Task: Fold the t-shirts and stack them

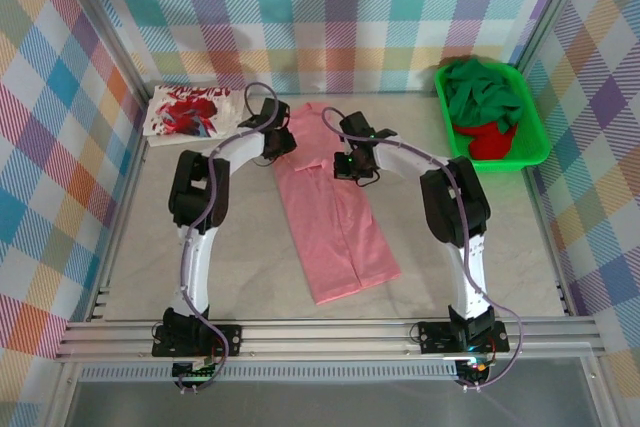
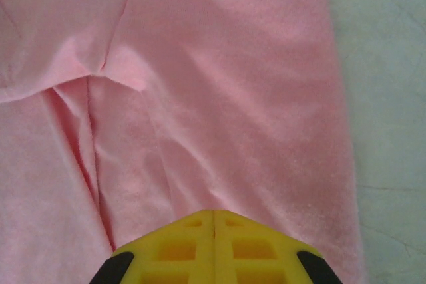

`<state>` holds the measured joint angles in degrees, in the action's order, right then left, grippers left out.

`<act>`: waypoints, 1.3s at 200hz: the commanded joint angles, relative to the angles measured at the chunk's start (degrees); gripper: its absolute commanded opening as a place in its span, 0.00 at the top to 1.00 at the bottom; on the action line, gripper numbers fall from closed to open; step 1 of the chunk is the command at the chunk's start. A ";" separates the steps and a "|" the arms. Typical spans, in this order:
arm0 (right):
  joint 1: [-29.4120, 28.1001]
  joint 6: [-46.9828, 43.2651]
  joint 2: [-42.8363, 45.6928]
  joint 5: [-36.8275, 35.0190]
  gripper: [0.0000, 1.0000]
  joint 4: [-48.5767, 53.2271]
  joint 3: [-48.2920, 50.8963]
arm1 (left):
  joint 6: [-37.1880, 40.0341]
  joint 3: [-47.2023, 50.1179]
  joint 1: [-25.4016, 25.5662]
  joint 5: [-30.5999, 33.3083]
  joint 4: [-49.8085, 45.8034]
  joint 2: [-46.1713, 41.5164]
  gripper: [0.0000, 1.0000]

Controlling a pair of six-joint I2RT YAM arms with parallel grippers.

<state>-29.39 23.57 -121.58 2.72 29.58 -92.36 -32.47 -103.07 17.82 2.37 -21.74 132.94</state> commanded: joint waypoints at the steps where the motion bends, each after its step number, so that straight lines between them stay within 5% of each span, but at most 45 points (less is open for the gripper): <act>1: 0.99 1.37 4.91 -0.44 1.00 -3.12 1.17 | -4.18 -5.98 -0.66 -1.39 -2.72 3.43 0.73; 58: 3.59 4.10 26.00 -2.72 1.00 -16.83 22.35 | -6.86 -28.79 -0.79 -12.47 -4.10 22.28 0.74; 86: 4.67 4.37 28.90 -2.55 1.00 -17.03 26.88 | -7.72 -50.25 -0.60 -19.55 -3.54 35.32 0.76; 103: 5.12 4.63 29.29 -2.37 1.00 -17.40 28.75 | -9.60 -55.35 -0.29 -22.36 1.58 39.64 0.73; 142: 6.22 5.38 27.00 0.07 0.97 -18.15 28.84 | -7.67 -55.22 -0.41 -26.11 9.99 38.13 0.66; 199: 6.18 4.85 27.73 3.96 0.85 -15.83 24.60 | -0.84 -54.51 -2.26 -26.66 -2.61 22.84 0.50; 220: 6.22 4.46 30.67 4.81 0.79 -14.09 25.45 | 3.60 -43.74 -2.10 -23.42 -7.93 10.20 0.50; 260: 6.19 5.14 39.37 10.90 0.68 -13.50 35.58 | 4.42 17.44 -1.53 -18.09 16.67 -30.18 0.45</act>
<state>-23.57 28.32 -87.35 7.97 14.26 -62.24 -31.18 -109.84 16.08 -18.81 -16.78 124.40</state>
